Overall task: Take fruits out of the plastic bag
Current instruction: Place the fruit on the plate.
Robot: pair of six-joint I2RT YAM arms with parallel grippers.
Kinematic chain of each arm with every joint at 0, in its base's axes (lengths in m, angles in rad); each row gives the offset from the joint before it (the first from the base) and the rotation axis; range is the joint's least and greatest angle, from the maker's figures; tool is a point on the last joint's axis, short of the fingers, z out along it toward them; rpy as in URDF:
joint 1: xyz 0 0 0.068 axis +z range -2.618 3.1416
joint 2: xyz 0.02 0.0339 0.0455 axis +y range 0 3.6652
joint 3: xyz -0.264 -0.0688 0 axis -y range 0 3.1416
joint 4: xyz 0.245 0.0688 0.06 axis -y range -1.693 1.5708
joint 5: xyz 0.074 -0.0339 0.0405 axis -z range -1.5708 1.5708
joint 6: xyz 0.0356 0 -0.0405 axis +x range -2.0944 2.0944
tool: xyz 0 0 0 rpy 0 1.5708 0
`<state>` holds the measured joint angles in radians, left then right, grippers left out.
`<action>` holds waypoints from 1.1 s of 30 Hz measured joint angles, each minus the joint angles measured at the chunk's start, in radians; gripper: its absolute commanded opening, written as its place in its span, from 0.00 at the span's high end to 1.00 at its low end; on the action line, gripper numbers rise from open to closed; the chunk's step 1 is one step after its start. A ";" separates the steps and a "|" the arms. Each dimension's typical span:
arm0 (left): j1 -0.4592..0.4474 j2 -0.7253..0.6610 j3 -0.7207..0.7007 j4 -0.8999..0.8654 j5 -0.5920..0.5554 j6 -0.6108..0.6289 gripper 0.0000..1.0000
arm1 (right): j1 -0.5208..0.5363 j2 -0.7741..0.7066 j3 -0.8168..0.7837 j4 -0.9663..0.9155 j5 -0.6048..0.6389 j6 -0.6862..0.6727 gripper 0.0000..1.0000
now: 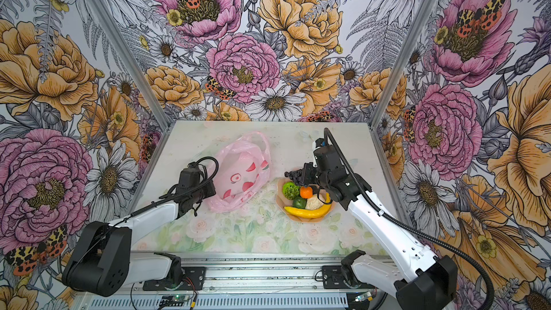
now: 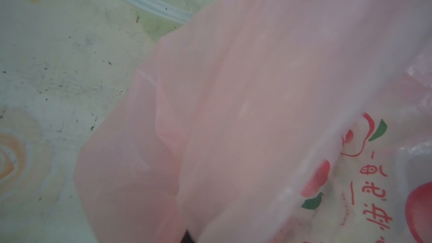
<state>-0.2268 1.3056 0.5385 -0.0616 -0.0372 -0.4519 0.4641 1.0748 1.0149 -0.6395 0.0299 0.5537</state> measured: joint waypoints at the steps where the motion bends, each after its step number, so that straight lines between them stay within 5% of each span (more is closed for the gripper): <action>1: 0.000 0.000 0.000 0.000 0.000 0.000 0.99 | -0.004 -0.014 -0.012 0.000 0.004 0.003 1.00; 14: 0.000 0.011 0.000 0.000 0.000 0.000 0.99 | -0.165 -0.096 -0.217 -0.014 0.061 0.030 1.00; 33: -0.005 0.013 0.000 0.000 0.000 0.008 0.99 | -0.185 0.020 -0.266 0.025 0.188 -0.017 1.00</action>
<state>-0.2317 1.3186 0.5385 -0.0620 -0.0372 -0.4442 0.2794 1.0946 0.7486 -0.6144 0.2184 0.5369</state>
